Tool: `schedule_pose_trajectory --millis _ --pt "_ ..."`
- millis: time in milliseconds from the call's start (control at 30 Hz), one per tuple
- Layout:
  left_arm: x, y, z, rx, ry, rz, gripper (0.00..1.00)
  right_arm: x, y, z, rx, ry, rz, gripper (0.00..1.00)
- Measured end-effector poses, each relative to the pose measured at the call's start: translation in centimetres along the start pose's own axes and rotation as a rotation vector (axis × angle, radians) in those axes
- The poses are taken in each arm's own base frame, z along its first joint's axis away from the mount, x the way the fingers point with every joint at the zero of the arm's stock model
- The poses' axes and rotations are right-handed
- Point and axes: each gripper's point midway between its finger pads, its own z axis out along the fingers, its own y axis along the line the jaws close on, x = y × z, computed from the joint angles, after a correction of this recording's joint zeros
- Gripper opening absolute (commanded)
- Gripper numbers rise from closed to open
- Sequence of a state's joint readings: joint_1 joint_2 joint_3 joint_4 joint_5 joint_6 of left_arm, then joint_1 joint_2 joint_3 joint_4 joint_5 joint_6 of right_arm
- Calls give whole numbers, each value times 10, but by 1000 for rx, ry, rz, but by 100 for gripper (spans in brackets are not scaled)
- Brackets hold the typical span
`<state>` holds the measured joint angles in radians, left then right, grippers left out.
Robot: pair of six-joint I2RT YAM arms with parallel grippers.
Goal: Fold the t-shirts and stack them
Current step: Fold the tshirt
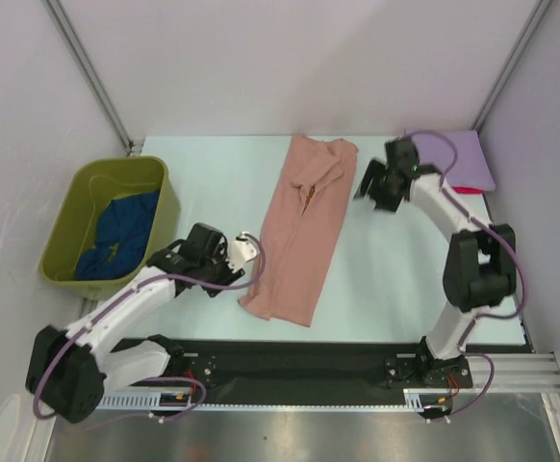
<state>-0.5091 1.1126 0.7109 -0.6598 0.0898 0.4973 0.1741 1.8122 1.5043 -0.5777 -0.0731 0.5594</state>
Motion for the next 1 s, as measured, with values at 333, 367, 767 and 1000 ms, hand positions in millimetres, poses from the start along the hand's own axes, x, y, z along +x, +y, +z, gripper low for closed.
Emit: schedule_pose_trajectory --millis 333,367,767,1000 --pt "-12 -28 -50 -50 -390 444 77 280 -17 -62 -6 466 -185 69" --pt "-13 -33 -50 -43 -419 478 77 292 -13 -65 -20 477 -198 69" --pt "-10 -49 -35 19 -460 558 78 328 15 -41 -65 551 -201 0" --pt "-6 -63 -24 95 -439 572 67 315 -13 -44 -43 539 -147 0"
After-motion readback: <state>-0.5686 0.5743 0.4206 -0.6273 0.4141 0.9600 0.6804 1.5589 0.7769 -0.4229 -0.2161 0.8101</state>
